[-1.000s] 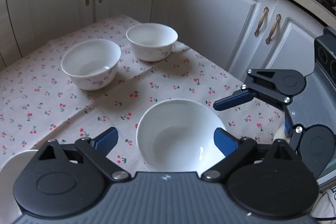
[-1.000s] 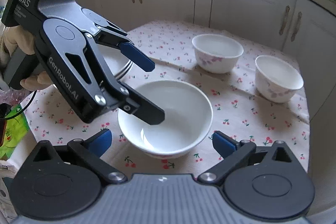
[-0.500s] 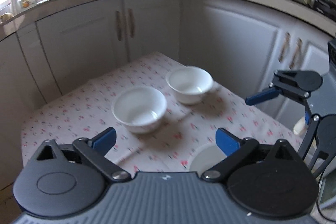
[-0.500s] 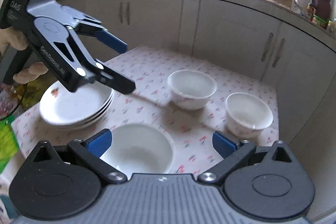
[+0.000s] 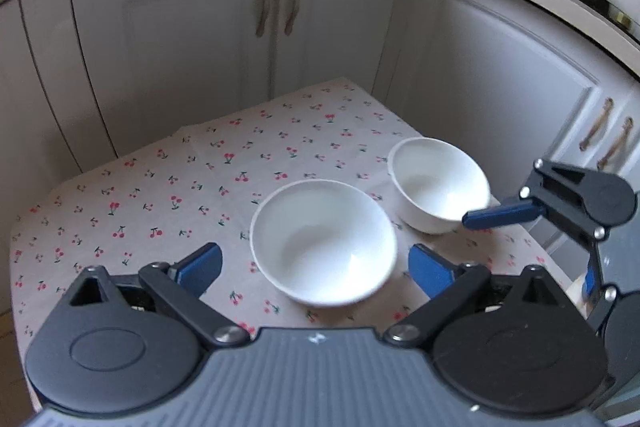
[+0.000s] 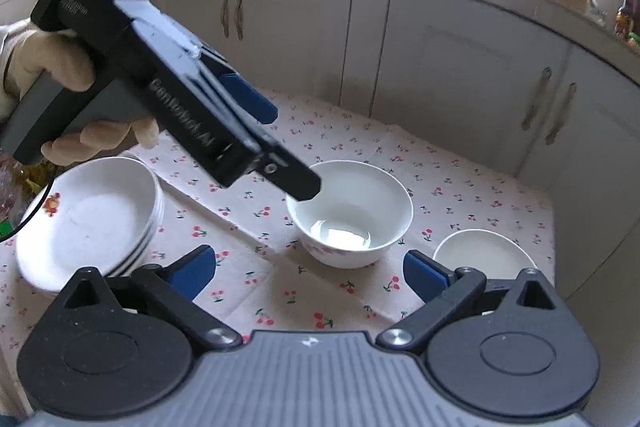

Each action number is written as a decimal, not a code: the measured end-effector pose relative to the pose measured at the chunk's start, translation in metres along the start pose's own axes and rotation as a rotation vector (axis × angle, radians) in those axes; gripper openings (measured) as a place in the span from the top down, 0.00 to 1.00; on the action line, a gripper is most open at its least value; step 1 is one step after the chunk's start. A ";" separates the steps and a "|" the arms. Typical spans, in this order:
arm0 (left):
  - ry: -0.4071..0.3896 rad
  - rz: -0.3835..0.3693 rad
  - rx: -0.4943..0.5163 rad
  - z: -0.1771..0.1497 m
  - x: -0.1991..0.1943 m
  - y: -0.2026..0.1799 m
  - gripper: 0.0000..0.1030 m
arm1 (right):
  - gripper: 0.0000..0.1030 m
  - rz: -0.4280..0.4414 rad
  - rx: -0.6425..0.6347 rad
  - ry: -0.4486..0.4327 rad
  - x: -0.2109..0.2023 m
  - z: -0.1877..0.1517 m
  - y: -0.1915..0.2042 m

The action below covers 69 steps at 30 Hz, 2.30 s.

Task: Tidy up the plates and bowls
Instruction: 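Lift the white bowl with the left gripper and carry it toward another bowl, then lower the held bowl into the other white bowl with the left gripper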

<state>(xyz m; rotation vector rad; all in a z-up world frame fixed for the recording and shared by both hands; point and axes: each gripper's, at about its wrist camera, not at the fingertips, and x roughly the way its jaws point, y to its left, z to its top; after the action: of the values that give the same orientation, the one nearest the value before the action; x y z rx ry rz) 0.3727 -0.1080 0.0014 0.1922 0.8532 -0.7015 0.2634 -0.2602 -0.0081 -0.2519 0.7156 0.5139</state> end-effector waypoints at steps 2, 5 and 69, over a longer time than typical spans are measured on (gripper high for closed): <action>0.006 -0.009 -0.014 0.004 0.008 0.004 0.05 | 0.03 0.001 0.016 0.005 0.009 0.001 -0.007; 0.013 -0.021 -0.022 0.008 0.019 0.009 0.05 | 0.03 0.003 0.032 0.020 0.021 0.002 -0.015; 0.036 -0.069 0.005 -0.006 -0.036 -0.046 0.41 | 0.21 -0.018 0.037 0.090 -0.026 0.013 0.023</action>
<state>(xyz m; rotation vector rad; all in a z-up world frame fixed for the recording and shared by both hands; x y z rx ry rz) 0.3237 -0.1230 0.0293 0.1808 0.8954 -0.7667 0.2421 -0.2452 0.0181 -0.2477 0.8087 0.4736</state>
